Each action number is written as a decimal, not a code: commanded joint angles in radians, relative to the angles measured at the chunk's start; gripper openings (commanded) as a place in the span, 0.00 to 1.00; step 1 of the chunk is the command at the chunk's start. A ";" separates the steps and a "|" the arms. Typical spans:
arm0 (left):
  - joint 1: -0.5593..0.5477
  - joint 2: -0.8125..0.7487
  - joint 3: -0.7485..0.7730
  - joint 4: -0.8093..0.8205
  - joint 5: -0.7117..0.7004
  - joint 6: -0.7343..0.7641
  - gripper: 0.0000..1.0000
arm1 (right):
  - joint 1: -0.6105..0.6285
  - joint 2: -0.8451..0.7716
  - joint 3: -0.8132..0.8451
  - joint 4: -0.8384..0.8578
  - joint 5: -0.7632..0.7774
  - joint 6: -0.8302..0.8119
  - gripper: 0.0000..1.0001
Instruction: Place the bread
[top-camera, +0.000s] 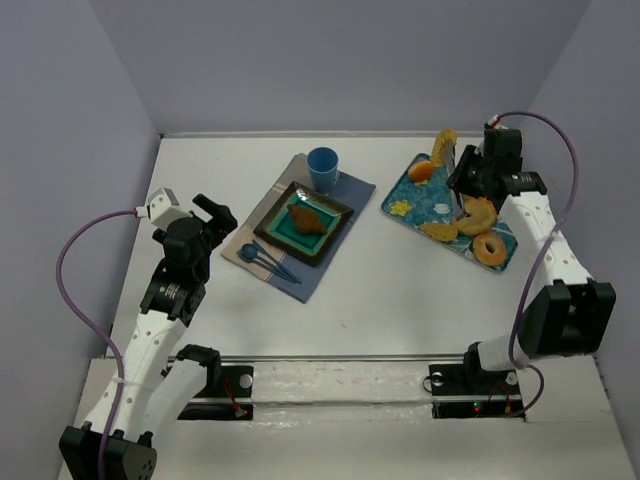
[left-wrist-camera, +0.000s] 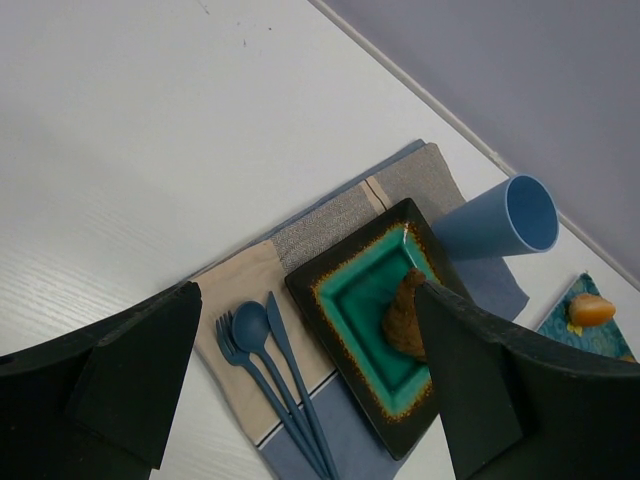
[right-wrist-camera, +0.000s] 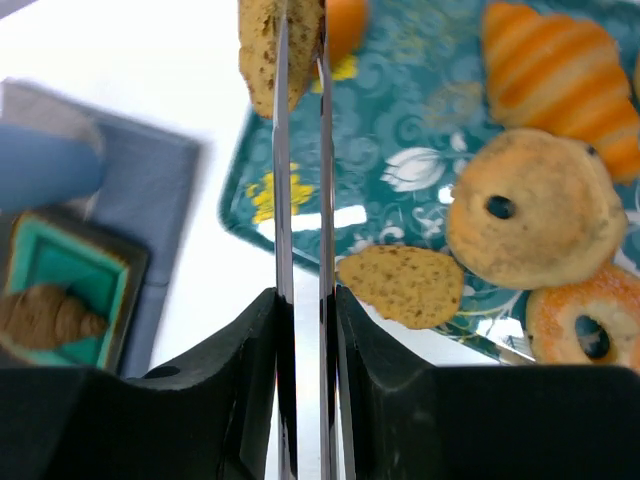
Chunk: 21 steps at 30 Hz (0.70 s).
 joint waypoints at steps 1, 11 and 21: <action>-0.003 0.007 -0.008 0.047 -0.006 -0.002 0.99 | 0.224 -0.126 -0.068 0.119 -0.096 -0.181 0.25; -0.003 -0.008 -0.013 0.042 0.000 0.000 0.99 | 0.494 -0.004 -0.070 0.131 -0.074 -0.396 0.25; -0.003 -0.005 -0.012 0.041 0.000 0.000 0.99 | 0.564 0.225 0.034 0.100 0.007 -0.374 0.31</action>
